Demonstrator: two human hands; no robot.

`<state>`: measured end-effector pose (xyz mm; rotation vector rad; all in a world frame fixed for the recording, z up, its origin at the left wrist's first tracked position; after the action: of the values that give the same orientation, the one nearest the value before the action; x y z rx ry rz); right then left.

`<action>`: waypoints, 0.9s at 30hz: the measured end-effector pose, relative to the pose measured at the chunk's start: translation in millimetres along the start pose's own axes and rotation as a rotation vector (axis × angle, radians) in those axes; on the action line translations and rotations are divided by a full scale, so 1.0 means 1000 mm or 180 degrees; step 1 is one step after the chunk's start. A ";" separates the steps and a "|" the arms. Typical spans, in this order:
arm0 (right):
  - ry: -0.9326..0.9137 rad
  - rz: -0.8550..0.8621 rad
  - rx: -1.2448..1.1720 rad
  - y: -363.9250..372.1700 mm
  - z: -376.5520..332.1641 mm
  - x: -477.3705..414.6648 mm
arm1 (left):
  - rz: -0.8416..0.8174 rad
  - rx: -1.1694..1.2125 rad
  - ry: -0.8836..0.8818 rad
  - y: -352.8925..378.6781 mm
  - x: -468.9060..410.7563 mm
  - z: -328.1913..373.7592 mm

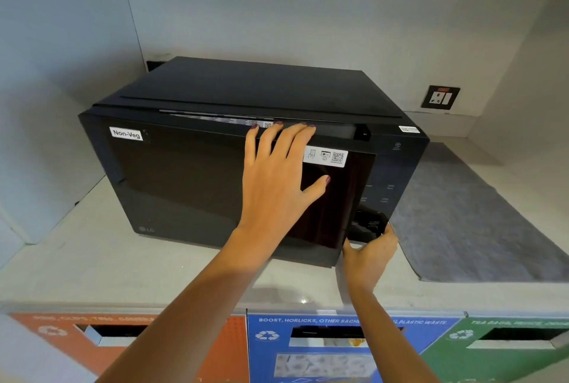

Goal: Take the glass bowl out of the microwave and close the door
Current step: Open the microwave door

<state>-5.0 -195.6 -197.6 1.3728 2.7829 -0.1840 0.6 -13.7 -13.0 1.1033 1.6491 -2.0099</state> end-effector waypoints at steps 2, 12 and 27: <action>-0.0061 -0.0026 -0.0009 0.000 -0.004 0.000 | -0.0010 -0.0006 0.0009 -0.002 0.001 -0.001; -0.1437 0.0277 -0.0185 -0.044 -0.061 0.005 | 0.0103 0.0220 -0.0166 -0.024 0.022 0.000; -0.2048 -0.3401 -0.1047 -0.002 -0.173 0.062 | 0.0074 0.0893 -0.0224 -0.096 0.082 -0.015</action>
<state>-40.6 -126.7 -30.8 -0.2975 2.4690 -0.1332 -110.9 45.7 -6.8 1.1206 1.3424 -2.2875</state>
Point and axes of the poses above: each hand's wrist, its own x-axis away from the middle knuckle, its own y-axis out of the palm, z = x × y, the point moved 3 cm from there along -x, towards the middle knuckle, and after that the axes turned 11 degrees about -x, right-handed, at the moved point
